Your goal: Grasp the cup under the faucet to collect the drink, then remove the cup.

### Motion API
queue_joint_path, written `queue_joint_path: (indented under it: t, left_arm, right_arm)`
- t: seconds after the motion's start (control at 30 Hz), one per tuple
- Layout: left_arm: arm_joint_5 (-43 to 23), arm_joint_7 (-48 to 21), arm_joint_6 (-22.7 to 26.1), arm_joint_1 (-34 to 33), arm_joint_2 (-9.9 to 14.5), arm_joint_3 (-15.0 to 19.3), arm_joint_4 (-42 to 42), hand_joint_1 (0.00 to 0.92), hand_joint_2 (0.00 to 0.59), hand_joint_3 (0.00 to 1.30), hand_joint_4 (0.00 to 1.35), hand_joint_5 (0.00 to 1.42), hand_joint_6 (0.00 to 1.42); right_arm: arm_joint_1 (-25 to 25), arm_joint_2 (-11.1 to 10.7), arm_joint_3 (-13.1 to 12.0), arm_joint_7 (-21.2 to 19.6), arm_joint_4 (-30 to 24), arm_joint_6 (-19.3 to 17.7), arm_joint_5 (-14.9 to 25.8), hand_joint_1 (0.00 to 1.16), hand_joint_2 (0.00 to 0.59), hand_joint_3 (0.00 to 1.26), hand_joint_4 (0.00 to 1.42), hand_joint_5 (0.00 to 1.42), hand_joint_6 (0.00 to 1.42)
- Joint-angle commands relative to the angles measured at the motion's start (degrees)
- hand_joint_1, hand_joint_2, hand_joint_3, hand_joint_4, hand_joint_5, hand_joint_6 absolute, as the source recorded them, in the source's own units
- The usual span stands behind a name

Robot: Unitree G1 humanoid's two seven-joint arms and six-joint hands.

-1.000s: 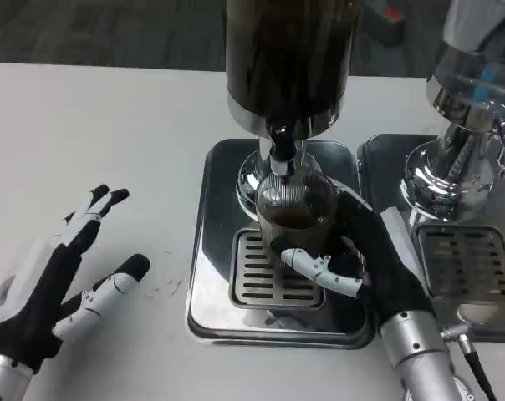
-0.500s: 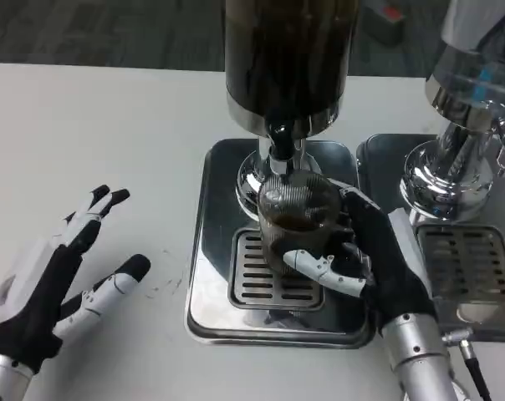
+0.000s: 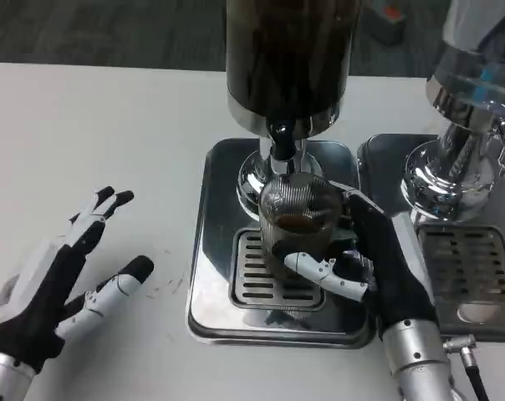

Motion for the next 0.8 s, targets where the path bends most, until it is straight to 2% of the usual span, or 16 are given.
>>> queue_joint_path:
  t: [0.03,0.43,0.8]
  left_arm:
    - [-0.31,-0.73,0.26,-0.34,0.12,-0.28,0.45,0.000,0.157,0.11,0.00,0.08,0.00]
    - [-0.08,-2.40,-0.41,-1.44,-0.37,-1.76,1.72,0.000,0.156,0.04,0.00,0.07,0.00]
    - [0.49,-2.45,-0.92,-2.19,0.16,-2.92,2.35,0.000,0.156,0.03,0.00,0.07,0.00]
  right_arm:
    - [1.07,0.31,-0.56,-1.54,-1.87,-1.59,-0.19,0.92,0.251,0.38,0.54,0.57,0.66]
    - [4.82,-0.08,-0.61,-2.25,-7.54,-0.98,-1.76,0.93,0.253,0.41,0.55,0.61,0.71]
    - [7.88,0.50,-1.22,-2.36,-12.85,-0.74,-2.52,0.92,0.250,0.43,0.57,0.63,0.75]
